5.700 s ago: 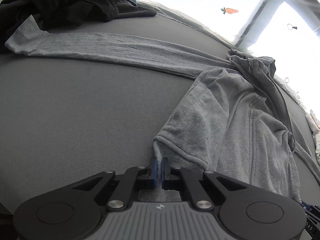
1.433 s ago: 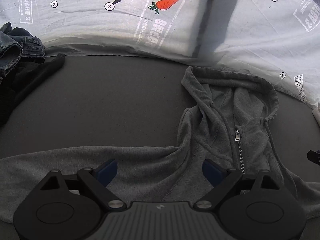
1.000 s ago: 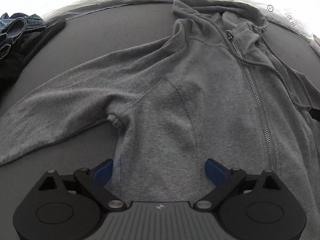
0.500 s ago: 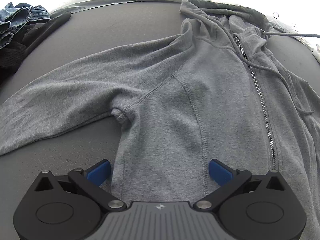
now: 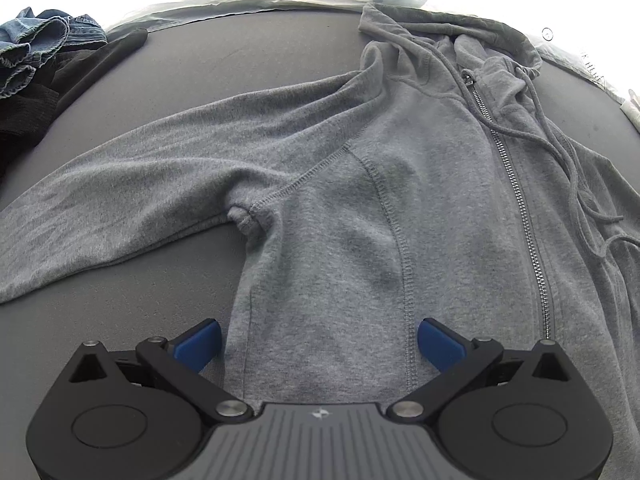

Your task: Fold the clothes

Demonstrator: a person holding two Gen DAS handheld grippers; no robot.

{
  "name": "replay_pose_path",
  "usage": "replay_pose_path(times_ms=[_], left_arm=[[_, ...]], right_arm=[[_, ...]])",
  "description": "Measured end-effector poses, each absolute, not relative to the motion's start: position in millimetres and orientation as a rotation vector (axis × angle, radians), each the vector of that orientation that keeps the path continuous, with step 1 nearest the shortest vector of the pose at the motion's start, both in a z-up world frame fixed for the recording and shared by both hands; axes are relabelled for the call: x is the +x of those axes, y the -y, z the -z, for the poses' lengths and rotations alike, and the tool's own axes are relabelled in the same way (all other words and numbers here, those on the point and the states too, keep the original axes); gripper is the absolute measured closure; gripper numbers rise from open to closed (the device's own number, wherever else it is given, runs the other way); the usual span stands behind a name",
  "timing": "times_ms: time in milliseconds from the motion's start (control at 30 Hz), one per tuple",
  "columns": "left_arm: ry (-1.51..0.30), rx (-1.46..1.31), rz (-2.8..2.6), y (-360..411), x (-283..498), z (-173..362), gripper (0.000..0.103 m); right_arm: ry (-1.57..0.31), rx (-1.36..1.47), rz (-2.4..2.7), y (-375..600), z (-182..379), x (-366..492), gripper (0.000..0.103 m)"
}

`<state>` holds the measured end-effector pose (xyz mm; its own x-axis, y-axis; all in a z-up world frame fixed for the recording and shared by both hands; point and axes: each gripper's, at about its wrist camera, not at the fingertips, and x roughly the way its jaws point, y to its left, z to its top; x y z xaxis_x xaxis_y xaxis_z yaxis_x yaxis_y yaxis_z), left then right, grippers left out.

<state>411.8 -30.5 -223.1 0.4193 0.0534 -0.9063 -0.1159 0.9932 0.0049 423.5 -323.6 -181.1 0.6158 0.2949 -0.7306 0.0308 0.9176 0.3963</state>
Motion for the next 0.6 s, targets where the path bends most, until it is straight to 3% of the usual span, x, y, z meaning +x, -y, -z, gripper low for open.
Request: replay_pose_path(times_ms=[200, 300, 433, 467, 500, 600], left_arm=[[-1.126, 0.003, -0.069, 46.7, 374.2, 220.3, 0.000], [-1.135, -0.044, -0.071, 42.8, 360.9, 223.8, 0.000], [-1.111, -0.064, -0.081, 37.5, 348.0, 224.9, 0.000], [-1.100, -0.062, -0.082, 38.3, 346.1, 225.4, 0.000], [-1.089, -0.060, -0.083, 39.1, 344.3, 225.8, 0.000], [-1.072, -0.058, -0.082, 39.9, 340.9, 226.4, 0.000]], right_arm=[[-0.842, 0.123, -0.044, 327.6, 184.9, 399.4, 0.055], [-0.849, 0.045, -0.043, 329.7, 194.1, 403.7, 0.068], [-0.898, 0.048, -0.049, 330.8, 210.3, 416.8, 0.072], [-0.912, 0.045, -0.046, 330.7, 214.4, 419.2, 0.077], [-0.908, 0.058, -0.048, 332.1, 215.1, 417.9, 0.089], [-0.877, 0.096, -0.052, 335.6, 211.1, 412.0, 0.100]])
